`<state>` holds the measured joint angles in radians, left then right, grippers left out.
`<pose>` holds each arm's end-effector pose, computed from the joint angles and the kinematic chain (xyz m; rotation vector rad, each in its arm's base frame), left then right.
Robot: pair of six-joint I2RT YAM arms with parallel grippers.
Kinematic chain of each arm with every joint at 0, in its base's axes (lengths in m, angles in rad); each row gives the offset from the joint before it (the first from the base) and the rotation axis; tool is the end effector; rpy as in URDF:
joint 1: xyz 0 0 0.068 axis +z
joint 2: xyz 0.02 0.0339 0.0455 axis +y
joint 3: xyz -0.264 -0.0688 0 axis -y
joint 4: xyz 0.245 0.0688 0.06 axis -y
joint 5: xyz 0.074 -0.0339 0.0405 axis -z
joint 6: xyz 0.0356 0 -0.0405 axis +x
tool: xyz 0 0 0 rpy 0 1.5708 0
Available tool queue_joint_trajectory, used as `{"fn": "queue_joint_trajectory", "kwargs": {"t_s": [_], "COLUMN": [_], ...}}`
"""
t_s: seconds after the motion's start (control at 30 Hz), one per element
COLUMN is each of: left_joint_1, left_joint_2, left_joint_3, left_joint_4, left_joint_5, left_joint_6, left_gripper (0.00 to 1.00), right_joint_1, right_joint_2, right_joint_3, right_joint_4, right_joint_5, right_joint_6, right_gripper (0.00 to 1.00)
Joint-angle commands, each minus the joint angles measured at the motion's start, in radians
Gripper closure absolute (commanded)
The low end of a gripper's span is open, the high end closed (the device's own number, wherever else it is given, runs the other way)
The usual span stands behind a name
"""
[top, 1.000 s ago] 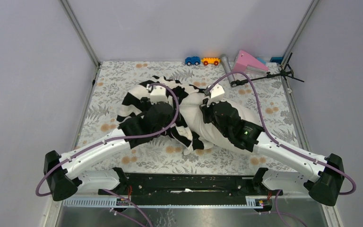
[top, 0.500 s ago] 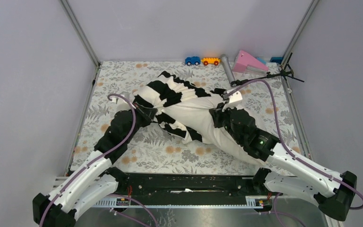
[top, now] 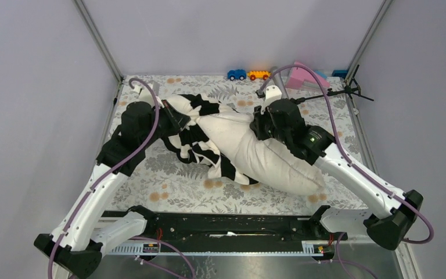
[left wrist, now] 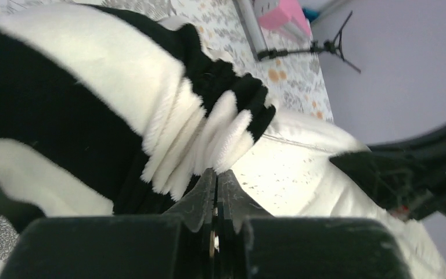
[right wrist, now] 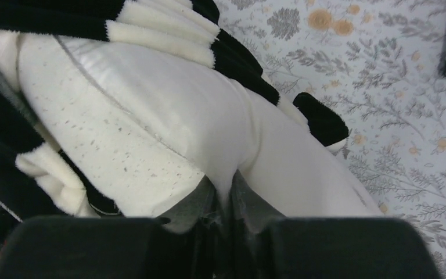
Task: Remove the pillowcase from the pillow
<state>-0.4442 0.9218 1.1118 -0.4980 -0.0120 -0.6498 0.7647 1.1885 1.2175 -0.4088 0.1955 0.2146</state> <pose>0.1755 -0.0830 0.3958 -0.2082 1.9353 -0.7304 0.1966 0.1791 0.3851 -0.4083 1.9279 0.4564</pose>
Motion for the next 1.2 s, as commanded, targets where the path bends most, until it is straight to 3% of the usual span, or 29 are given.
{"fn": "queue_joint_trajectory", "kwargs": {"t_s": [0.0,0.07,0.1,0.2,0.23,0.47,0.73,0.97,1.07,1.17], "left_joint_1": [0.031,0.032,0.032,0.034,0.035,0.038,0.038,0.039,0.038,0.038], "left_joint_2": [0.051,0.063,0.066,0.080,0.086,0.120,0.114,0.094,0.077,0.049], "left_joint_3": [0.113,0.103,0.098,0.085,0.083,0.057,0.060,0.070,0.061,0.036], "left_joint_4": [-0.091,-0.062,-0.050,-0.024,-0.019,0.008,0.021,0.010,0.003,0.005], "left_joint_5": [0.149,0.181,0.186,0.175,0.170,0.136,0.122,0.059,0.018,-0.016], "left_joint_6": [0.070,0.057,0.053,0.050,0.052,0.066,0.067,0.063,0.058,0.055], "left_gripper": [1.00,1.00,1.00,1.00,1.00,1.00,1.00,1.00,1.00,0.98], "right_joint_1": [-0.062,-0.063,-0.062,-0.059,-0.057,0.093,0.294,0.313,0.257,0.159], "right_joint_2": [0.099,0.147,0.156,0.111,0.085,0.007,0.098,0.314,0.350,0.333], "right_joint_3": [0.097,0.129,0.138,0.129,0.124,0.200,0.226,0.199,0.206,0.200], "right_joint_4": [-0.136,-0.171,-0.179,-0.151,-0.139,-0.177,-0.261,-0.374,-0.317,-0.187], "right_joint_5": [-0.055,-0.054,-0.055,-0.092,-0.108,-0.007,0.104,0.356,0.339,0.210], "right_joint_6": [-0.020,-0.022,-0.027,-0.058,-0.069,-0.164,-0.257,-0.225,-0.175,-0.130], "right_gripper": [0.75,0.36,0.23,0.03,0.01,0.01,0.01,0.01,0.01,0.26]}}
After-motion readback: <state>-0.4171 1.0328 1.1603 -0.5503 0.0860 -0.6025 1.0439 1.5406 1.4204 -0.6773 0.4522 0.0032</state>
